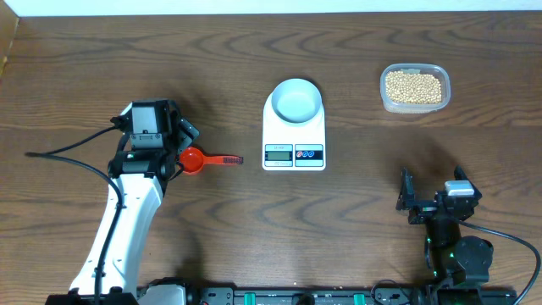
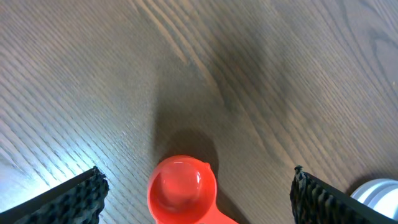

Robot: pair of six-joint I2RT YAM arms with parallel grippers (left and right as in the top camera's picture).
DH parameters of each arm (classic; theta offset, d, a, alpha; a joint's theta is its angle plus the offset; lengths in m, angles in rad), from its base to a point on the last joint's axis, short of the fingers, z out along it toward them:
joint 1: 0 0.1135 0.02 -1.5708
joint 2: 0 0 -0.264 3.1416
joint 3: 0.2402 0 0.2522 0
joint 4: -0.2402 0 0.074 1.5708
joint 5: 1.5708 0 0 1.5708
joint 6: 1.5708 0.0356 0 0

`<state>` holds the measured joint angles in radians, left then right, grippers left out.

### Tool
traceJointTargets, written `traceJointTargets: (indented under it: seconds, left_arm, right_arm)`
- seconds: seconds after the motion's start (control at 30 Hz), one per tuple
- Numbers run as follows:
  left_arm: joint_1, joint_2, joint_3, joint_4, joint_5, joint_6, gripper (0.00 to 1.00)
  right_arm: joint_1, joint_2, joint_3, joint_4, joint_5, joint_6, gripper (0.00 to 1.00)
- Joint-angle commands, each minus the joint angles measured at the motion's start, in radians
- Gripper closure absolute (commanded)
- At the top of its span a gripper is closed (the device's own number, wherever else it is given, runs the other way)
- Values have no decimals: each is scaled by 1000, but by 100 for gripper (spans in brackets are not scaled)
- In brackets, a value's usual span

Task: Scoop item into bowl and weigh 50g on scale
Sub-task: 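Lower the left gripper and grasp the red scoop's bowl rim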

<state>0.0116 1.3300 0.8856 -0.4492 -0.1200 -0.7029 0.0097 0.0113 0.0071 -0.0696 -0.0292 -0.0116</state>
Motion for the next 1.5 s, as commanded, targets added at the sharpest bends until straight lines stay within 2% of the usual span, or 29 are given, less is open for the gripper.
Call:
traceJointTargets:
  seconds: [0.0, 0.3, 0.53, 0.93, 1.03, 1.33, 1.47]
  left_arm:
    - [3, 15, 22, -8, 6, -50, 4]
    - [-37, 37, 21, -21, -2, -127, 9]
    - [-37, 78, 21, -123, -3, -130, 11]
    - [-37, 131, -12, -111, -1, -135, 30]
    - [-37, 177, -12, -110, 10, -185, 38]
    - [-37, 243, -13, -107, 24, -350, 44]
    - [-38, 260, -17, -76, 24, -355, 44]
  right_arm:
    - [4, -5, -2, -3, -3, -8, 1]
    - [4, -5, -2, -3, -3, -8, 1]
    - [4, -5, -2, -3, -3, -8, 1]
    - [4, -5, -2, -3, -3, -8, 1]
    - [4, -5, -2, -3, -3, -8, 1]
    - [4, -5, -2, -3, -3, -8, 1]
    - [4, -5, -2, -3, -3, -8, 1]
